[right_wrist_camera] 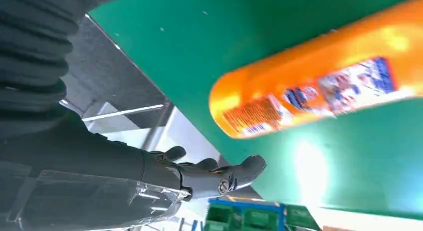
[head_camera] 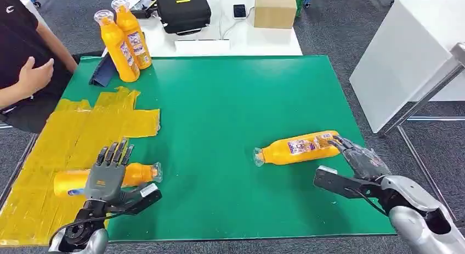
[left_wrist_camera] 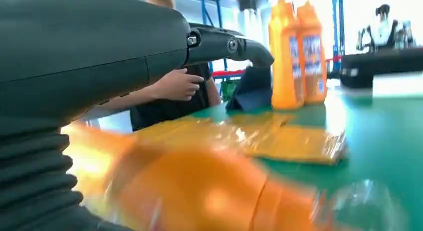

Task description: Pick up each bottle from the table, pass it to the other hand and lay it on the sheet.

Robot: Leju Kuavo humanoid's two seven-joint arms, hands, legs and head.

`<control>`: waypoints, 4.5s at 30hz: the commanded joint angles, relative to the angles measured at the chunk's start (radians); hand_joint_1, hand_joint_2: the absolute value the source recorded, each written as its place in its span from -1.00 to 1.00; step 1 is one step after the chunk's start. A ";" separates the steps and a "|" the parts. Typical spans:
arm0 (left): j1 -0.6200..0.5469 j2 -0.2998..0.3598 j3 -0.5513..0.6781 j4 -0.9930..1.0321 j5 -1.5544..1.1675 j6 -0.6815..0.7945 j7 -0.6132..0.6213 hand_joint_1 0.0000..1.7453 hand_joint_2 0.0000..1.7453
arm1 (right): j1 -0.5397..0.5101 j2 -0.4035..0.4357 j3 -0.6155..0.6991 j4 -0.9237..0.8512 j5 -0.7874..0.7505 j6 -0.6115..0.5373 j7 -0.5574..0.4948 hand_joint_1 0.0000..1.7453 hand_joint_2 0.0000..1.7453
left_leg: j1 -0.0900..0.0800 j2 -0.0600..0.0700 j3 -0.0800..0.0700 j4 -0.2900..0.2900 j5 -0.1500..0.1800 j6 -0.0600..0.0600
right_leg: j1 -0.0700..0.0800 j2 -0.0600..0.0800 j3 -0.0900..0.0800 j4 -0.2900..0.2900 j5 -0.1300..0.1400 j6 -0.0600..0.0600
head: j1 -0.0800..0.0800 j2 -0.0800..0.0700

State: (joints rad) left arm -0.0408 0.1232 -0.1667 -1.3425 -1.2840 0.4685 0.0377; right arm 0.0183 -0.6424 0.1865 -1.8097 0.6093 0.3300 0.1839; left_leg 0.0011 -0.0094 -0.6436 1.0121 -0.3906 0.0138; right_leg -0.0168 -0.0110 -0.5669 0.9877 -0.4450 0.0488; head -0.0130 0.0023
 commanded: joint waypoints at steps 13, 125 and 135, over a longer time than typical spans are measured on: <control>0.078 -0.158 0.121 -0.394 0.654 -0.151 -0.213 -1.00 -1.00 | -0.134 0.243 0.025 0.298 0.311 -0.083 0.005 -1.00 1.00 | 0.002 0.006 0.000 -0.001 -0.001 -0.002 | 0.002 0.006 0.000 -0.002 0.002 -0.002 | 0.000 0.000; 0.184 -0.079 -0.115 -0.546 1.597 -0.741 -0.183 -1.00 1.00 | -0.386 0.426 0.602 0.273 -0.939 0.116 -0.062 1.00 1.00 | 0.003 0.008 0.001 -0.001 -0.002 -0.003 | 0.004 0.009 -0.001 -0.002 0.002 -0.005 | -0.003 0.000; 0.140 -0.034 -0.182 -0.518 1.506 -0.814 -0.192 -1.00 1.00 | -0.441 0.450 0.725 0.270 -0.918 0.184 -0.074 1.00 1.00 | 0.003 0.007 0.001 0.000 -0.002 -0.003 | 0.004 0.008 0.000 -0.002 0.001 -0.005 | -0.003 0.000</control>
State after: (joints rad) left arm 0.1483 0.0286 -0.2881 -1.9139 0.2517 -0.3277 -0.1507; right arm -0.3350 -0.1942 0.7840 -1.5923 -0.3117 0.4925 0.1160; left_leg 0.0040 -0.0033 -0.6446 1.0119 -0.3918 0.0116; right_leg -0.0136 -0.0040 -0.5688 0.9860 -0.4435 0.0452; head -0.0160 0.0023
